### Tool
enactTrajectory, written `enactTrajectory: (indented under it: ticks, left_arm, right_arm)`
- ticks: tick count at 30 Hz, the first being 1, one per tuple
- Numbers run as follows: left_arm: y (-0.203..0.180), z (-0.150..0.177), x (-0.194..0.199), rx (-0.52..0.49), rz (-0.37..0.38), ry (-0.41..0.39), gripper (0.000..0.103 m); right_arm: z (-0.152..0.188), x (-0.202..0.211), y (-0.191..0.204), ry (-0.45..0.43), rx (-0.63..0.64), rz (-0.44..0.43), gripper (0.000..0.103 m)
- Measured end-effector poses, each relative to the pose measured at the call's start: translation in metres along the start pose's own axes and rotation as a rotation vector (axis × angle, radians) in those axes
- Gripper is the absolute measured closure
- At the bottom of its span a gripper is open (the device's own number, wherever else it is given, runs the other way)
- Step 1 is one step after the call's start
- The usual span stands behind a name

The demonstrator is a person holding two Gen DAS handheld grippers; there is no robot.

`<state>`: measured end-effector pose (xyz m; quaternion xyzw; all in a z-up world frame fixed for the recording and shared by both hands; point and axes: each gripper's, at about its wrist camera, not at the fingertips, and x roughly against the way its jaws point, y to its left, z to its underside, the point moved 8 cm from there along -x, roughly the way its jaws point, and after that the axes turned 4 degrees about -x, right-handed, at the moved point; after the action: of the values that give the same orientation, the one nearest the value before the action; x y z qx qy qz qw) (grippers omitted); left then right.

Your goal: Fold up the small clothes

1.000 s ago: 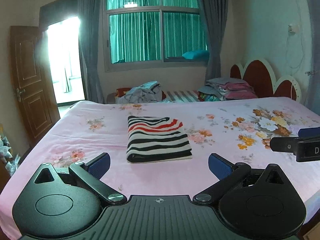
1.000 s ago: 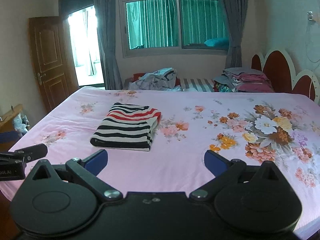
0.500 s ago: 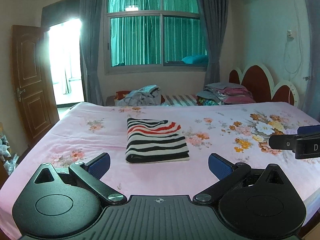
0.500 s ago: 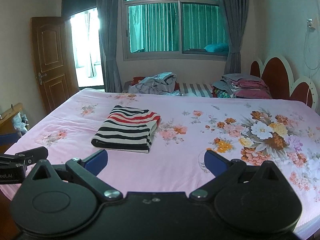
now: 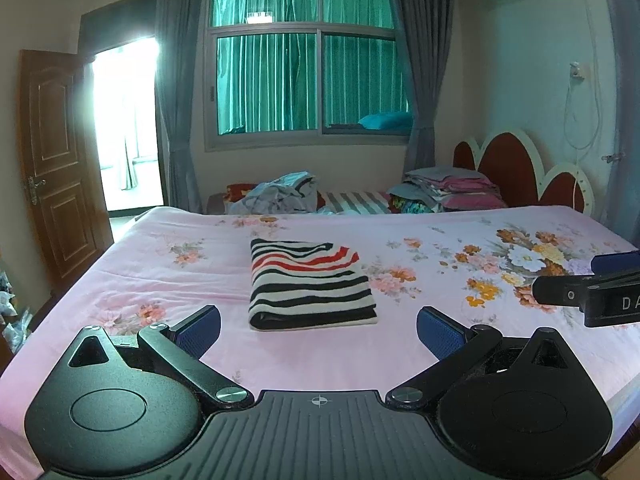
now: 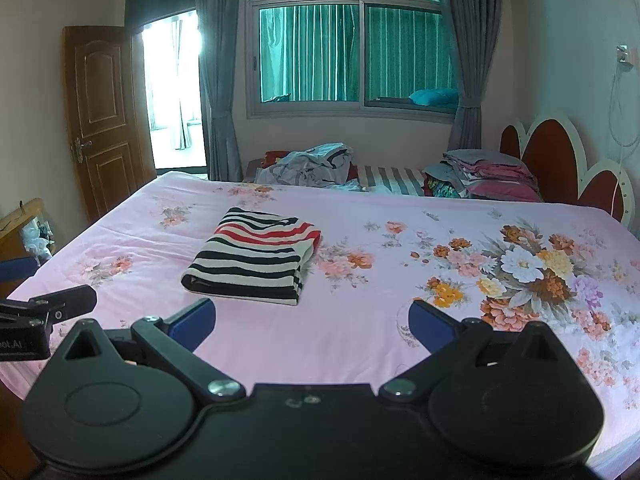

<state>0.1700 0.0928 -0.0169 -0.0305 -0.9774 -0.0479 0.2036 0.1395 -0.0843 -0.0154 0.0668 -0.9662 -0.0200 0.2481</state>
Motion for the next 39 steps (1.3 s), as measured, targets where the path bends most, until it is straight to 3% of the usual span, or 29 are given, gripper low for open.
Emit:
enactTrajectory:
  ticks: [39]
  left_arm:
    - [-0.014,0.001,0.002,-0.016,0.01,-0.005,0.0]
  right_arm:
    - [0.006,0.008,-0.018,0.006,0.019,0.003,0.0]
